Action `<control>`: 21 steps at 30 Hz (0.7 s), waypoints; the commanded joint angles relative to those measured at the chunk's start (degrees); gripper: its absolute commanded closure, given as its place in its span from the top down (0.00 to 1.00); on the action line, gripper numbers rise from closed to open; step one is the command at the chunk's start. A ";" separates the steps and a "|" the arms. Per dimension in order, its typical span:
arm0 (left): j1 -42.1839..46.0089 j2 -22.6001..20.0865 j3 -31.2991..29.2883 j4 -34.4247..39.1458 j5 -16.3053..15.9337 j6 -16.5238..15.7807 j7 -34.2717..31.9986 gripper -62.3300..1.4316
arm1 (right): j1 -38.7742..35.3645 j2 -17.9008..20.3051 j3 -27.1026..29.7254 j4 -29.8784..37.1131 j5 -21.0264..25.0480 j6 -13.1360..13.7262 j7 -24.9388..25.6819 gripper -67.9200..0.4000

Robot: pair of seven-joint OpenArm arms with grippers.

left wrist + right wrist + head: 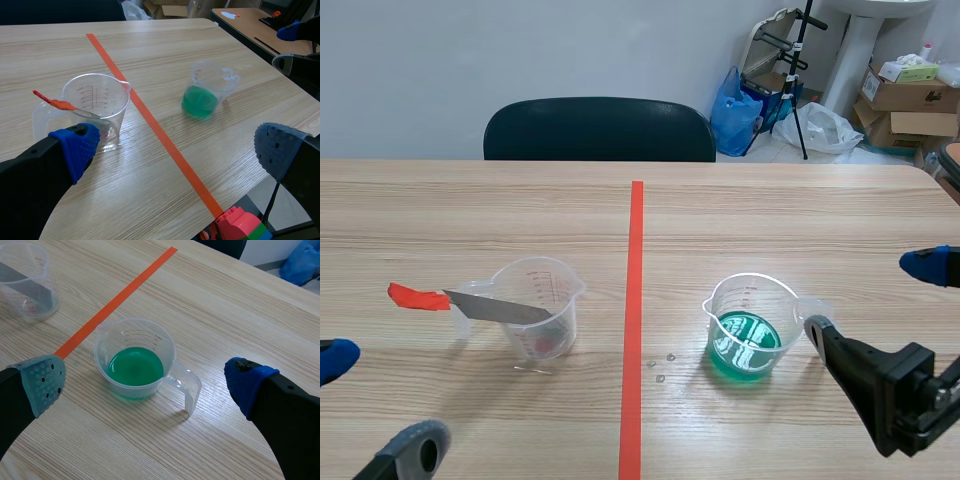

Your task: Do the redox reaction experiment

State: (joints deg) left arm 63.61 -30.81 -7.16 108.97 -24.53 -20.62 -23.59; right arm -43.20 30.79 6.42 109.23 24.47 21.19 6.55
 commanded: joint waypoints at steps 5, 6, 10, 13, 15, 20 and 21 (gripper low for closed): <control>-1.44 -0.02 0.07 1.33 -0.09 -0.07 0.87 1.00 | 1.16 0.00 0.50 1.11 -1.20 -0.44 1.44 0.99; -1.62 -0.02 0.07 1.33 -0.09 -0.07 1.18 1.00 | 1.73 0.00 0.50 1.11 -1.60 -0.46 1.44 0.99; -1.90 -0.02 0.07 1.33 -0.09 0.11 1.14 1.00 | 5.20 0.07 0.48 1.11 -1.79 -0.42 1.44 0.99; -1.90 -0.02 0.07 1.33 -0.09 0.13 1.14 1.00 | 8.11 0.15 0.48 1.11 -1.81 -0.17 1.25 0.99; -1.90 -0.02 0.07 1.33 -0.09 0.13 1.14 1.00 | 9.79 0.15 0.48 1.11 -1.81 0.04 1.27 0.99; -1.90 -0.02 0.07 1.33 -0.09 0.15 1.14 1.00 | 13.64 0.13 0.35 1.11 -1.81 4.59 1.27 0.99; -1.90 -0.02 0.07 1.33 -0.09 0.28 1.14 1.00 | 14.36 0.13 0.31 1.11 -1.81 5.88 1.27 0.99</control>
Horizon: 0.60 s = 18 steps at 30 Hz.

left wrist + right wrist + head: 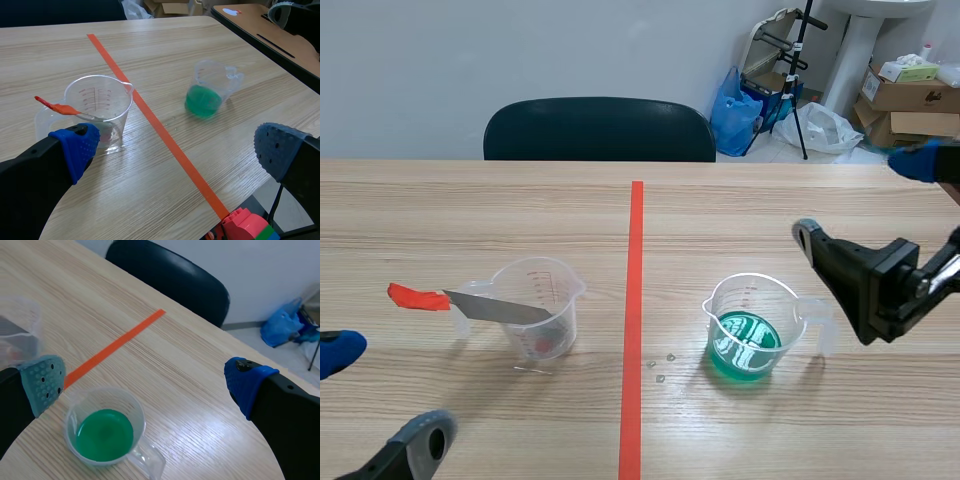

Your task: Do the redox reaction experiment

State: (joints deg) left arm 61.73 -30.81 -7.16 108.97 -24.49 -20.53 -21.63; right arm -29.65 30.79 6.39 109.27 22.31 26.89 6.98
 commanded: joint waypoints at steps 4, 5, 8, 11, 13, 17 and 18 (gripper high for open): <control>0.00 -0.04 0.07 1.33 -0.15 0.31 -0.85 1.00 | 4.83 0.15 -1.27 1.01 -0.48 1.68 0.28 0.99; 0.00 -0.04 0.07 1.33 -0.13 0.33 -0.85 1.00 | 6.23 0.15 -2.45 0.92 -1.38 1.68 -0.15 0.99; 0.15 -0.04 0.02 1.33 0.09 2.05 -0.87 1.00 | 9.09 0.15 -5.84 0.68 -3.13 1.66 -0.81 0.99; 0.50 -0.09 -0.57 1.25 0.11 5.25 -1.07 1.00 | 12.04 0.15 -10.32 0.26 -3.93 1.66 -2.12 0.99; 1.25 -0.70 -1.57 0.85 0.09 6.36 -1.57 1.00 | 14.08 0.15 -13.64 -0.33 -3.96 1.64 -2.67 0.99; 5.16 -1.84 -4.76 0.48 0.07 6.51 -5.66 1.00 | 18.23 0.15 -20.33 -2.43 -4.13 1.42 -3.50 0.99; 6.34 -1.79 -5.84 0.48 0.07 6.51 -6.58 1.00 | 19.19 0.13 -21.90 -3.10 -4.13 1.42 -3.48 0.99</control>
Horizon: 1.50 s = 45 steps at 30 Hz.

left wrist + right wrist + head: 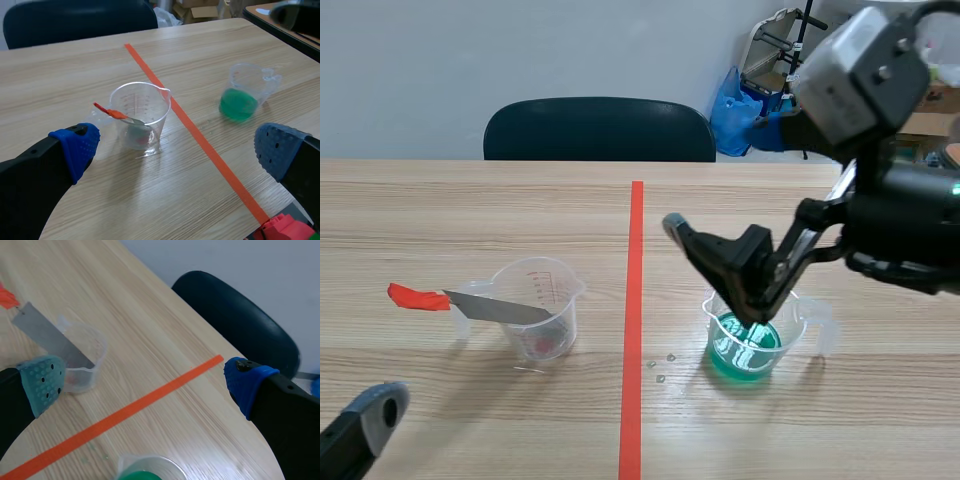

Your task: Do the redox reaction experiment

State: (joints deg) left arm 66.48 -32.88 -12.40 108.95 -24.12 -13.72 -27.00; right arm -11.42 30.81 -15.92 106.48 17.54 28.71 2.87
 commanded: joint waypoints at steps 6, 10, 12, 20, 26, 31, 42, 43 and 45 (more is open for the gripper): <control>8.17 0.33 -6.75 0.42 -0.26 -0.31 -3.37 1.00 | 7.82 -0.59 -9.46 -4.35 0.68 -1.27 0.68 0.99; 8.96 0.55 -9.66 -1.16 -0.28 0.79 -6.43 1.00 | 11.72 -3.23 -15.10 -7.39 0.63 -1.90 0.68 0.99; 8.96 0.70 -10.73 -2.27 -0.26 2.32 -7.82 1.00 | 13.57 -4.83 -17.88 -8.98 0.42 -1.92 0.70 0.99; 8.96 2.73 -11.82 -9.92 2.54 4.13 -8.33 1.00 | 18.84 -9.84 -28.55 -13.14 -5.70 -4.94 1.11 0.99; 8.96 3.32 -11.82 -14.16 2.49 4.00 -11.10 1.00 | 21.14 -13.29 -33.11 -17.11 -5.77 -6.69 2.43 0.99; 8.96 3.32 -11.82 -15.54 2.45 4.00 -12.28 1.00 | 23.39 -17.46 -35.26 -22.45 -5.81 -7.37 3.06 0.99; 8.96 3.32 -11.72 -15.56 2.47 3.96 -12.24 1.00 | 26.05 -24.22 -39.19 -34.07 -11.30 -8.00 10.54 0.99; 8.96 3.32 -11.72 -15.56 2.47 3.96 -12.24 1.00 | 26.05 -24.52 -39.34 -34.77 -11.58 -8.02 11.30 0.99; 8.96 3.30 -11.72 -15.56 2.47 3.96 -12.24 1.00 | 26.03 -24.94 -39.65 -35.89 -12.07 -8.48 12.72 0.99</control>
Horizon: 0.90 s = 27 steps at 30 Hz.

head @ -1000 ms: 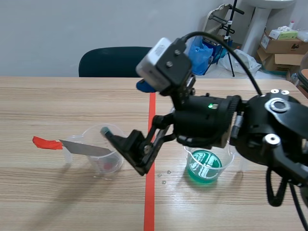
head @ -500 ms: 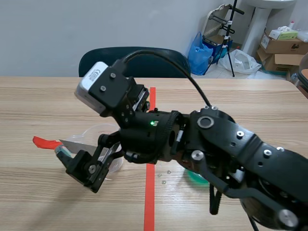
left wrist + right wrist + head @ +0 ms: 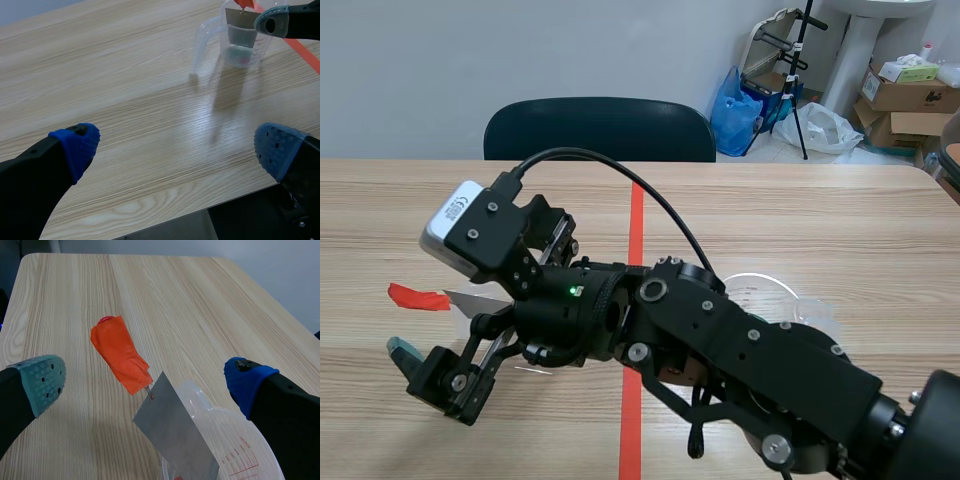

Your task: Do the redox reaction experiment

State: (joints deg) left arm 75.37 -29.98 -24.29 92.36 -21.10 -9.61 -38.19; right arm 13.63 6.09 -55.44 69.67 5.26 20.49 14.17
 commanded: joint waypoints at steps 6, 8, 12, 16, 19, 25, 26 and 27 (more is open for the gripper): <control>0.07 0.39 0.20 1.03 -0.55 -0.15 -1.03 1.00 | 1.01 -1.53 -0.15 -3.19 -0.44 -3.58 6.51 0.99; 0.07 0.39 0.33 1.03 -0.55 -0.15 -1.03 1.00 | 1.01 -2.19 -0.15 -4.66 -1.16 -4.92 7.67 0.99; 0.07 0.42 0.50 1.03 -0.55 -0.15 -1.03 1.00 | 1.01 -3.82 -0.15 -7.67 -2.75 -5.62 9.25 0.99; 0.07 0.42 0.50 1.03 -0.52 -0.15 -1.03 1.00 | 1.01 -4.94 -0.15 -9.22 -3.23 -8.22 9.97 0.99; 0.07 0.42 0.50 1.03 -0.52 -0.15 -1.03 1.00 | 1.01 -5.01 -0.15 -9.27 -3.21 -9.99 11.85 0.98; 0.07 0.39 0.50 1.03 -0.52 -0.15 -1.03 1.00 | 0.98 -5.49 -0.15 -9.27 -3.21 -12.22 12.59 0.98; 0.07 0.39 0.50 1.03 -0.52 -0.15 -1.03 1.00 | 0.98 -5.49 -0.15 -9.27 -3.21 -12.37 12.59 0.98; 0.07 0.39 0.50 1.03 -0.52 -0.15 -1.03 1.00 | 0.98 -5.49 -0.15 -9.27 -3.21 -12.46 12.59 0.98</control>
State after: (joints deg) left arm 75.37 -29.98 -24.25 92.36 -21.10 -9.61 -38.19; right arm 13.65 1.41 -55.59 59.35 1.69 7.90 26.11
